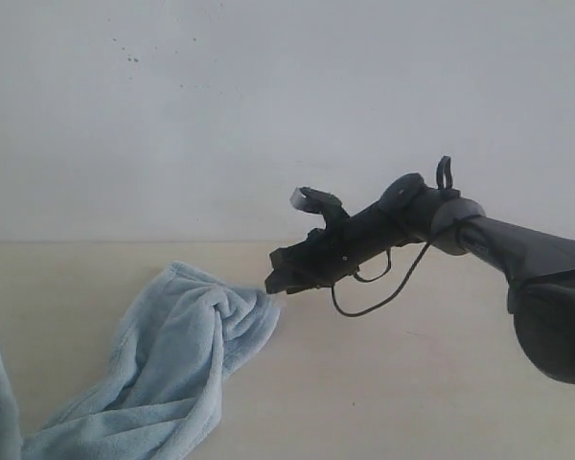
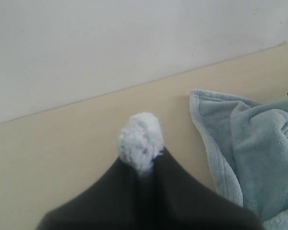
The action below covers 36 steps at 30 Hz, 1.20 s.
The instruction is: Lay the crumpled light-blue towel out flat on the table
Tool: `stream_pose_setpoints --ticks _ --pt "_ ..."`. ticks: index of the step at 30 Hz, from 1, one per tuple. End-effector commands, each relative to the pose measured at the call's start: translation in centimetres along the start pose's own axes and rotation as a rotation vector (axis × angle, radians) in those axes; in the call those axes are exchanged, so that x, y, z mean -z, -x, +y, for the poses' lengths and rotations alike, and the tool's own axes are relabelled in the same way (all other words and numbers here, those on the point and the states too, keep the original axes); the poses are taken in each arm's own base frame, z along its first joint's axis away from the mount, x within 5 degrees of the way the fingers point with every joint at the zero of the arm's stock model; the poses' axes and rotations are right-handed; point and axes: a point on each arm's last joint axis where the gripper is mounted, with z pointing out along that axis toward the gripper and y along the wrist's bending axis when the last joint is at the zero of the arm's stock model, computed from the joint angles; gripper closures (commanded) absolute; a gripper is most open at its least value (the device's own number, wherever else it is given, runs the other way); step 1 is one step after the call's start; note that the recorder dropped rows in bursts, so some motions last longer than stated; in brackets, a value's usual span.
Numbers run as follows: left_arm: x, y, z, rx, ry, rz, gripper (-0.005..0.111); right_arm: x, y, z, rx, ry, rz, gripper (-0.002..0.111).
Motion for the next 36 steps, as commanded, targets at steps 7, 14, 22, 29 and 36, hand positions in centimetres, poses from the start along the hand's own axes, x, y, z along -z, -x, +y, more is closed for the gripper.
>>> stream_pose_setpoints --ticks 7,14,22,29,36 --pt "0.0 0.1 -0.1 0.017 -0.011 -0.014 0.103 -2.7 -1.5 1.6 0.005 0.063 0.070 0.066" --pt "0.0 0.2 -0.1 0.015 -0.013 -0.020 0.103 -1.6 -0.9 2.7 0.026 0.094 0.090 0.066" --pt "0.0 0.2 -0.1 0.015 -0.013 -0.020 0.103 3.5 1.7 3.4 0.058 0.113 0.060 0.066" --pt "0.0 0.2 -0.1 0.015 -0.013 -0.020 0.103 6.0 1.5 1.6 -0.029 0.187 0.062 0.061" --pt "0.0 0.2 -0.1 0.015 -0.013 -0.020 0.103 4.8 0.4 1.8 -0.075 0.205 0.102 0.026"
